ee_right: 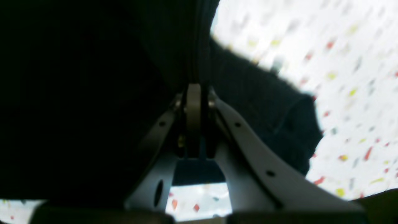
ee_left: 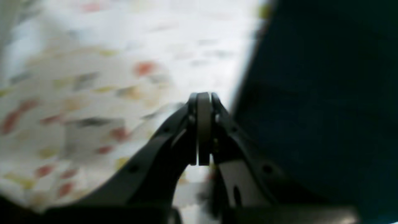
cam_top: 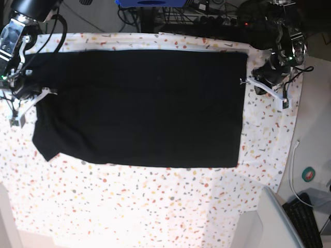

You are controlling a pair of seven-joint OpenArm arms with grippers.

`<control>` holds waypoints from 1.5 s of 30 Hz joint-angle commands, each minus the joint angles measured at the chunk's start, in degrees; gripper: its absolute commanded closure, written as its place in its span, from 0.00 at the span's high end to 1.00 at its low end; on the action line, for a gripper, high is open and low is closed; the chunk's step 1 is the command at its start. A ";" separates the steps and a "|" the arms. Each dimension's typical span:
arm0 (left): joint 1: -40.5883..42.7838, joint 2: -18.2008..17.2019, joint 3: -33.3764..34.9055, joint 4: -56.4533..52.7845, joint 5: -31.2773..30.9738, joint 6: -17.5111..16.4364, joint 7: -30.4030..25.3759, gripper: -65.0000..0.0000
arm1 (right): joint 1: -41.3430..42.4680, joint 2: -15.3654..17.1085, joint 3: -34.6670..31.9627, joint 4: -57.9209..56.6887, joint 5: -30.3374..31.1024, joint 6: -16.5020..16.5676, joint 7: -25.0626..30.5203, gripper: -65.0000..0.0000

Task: Layout the t-shirt on the table in an organized manner, then fold the t-shirt properly
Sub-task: 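Grasp the shirt's hem corners with both grippers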

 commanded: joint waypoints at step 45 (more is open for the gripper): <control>-1.81 -6.03 1.73 -12.33 0.90 0.19 -5.28 0.00 | 31.56 15.09 -5.28 -68.11 0.10 -13.41 44.54 0.55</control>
